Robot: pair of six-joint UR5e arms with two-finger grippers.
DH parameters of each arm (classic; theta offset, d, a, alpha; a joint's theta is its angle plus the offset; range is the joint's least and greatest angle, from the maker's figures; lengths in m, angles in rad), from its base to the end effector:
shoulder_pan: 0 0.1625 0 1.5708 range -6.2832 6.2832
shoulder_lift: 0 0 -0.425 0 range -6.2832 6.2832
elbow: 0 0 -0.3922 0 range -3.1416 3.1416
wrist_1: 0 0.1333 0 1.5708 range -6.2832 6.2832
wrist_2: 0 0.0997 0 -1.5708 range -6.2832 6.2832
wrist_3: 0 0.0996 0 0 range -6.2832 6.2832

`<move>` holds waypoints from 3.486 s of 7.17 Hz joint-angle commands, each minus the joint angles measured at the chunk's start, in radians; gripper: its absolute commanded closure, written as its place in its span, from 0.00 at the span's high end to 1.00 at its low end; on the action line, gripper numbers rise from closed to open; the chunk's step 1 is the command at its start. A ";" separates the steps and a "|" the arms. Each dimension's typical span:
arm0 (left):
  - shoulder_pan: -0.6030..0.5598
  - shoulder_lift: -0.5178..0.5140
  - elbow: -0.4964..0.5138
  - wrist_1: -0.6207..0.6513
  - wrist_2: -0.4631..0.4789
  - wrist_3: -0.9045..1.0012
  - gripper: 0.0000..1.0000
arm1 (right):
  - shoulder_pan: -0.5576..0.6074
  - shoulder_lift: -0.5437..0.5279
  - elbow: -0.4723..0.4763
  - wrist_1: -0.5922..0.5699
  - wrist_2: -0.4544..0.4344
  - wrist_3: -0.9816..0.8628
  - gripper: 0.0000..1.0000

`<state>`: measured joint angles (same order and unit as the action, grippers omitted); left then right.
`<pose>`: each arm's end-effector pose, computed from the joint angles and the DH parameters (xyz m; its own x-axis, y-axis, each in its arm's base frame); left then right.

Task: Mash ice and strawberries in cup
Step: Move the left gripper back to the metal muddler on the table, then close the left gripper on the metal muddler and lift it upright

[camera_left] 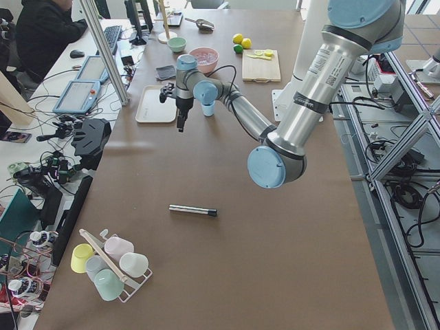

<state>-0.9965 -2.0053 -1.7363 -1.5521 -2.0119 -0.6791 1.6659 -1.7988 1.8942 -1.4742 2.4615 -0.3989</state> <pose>0.2690 -0.5828 0.3471 0.7768 0.0947 -0.6225 0.0436 0.9782 0.2032 0.0940 -0.3970 0.5816 0.6261 -0.4606 0.6292 0.1627 0.8663 0.4723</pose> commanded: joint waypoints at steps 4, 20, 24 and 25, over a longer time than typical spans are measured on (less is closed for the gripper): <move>-0.269 0.136 0.465 -0.410 -0.188 0.330 0.97 | 0.000 0.002 0.009 0.003 0.001 -0.005 0.98; -0.136 0.207 0.512 -0.534 -0.239 0.193 0.97 | 0.012 0.004 0.054 0.005 -0.019 -0.001 0.98; -0.111 0.209 0.511 -0.548 -0.197 0.196 0.72 | 0.029 -0.002 0.054 0.005 -0.035 -0.005 0.98; -0.111 0.208 0.512 -0.546 -0.197 0.194 0.57 | 0.032 -0.004 0.054 0.005 -0.035 -0.005 0.98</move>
<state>-1.1105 -1.7971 -1.2251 -2.0985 -2.2094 -0.4834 1.6941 -1.8013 1.9482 -1.4695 2.4274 -0.4032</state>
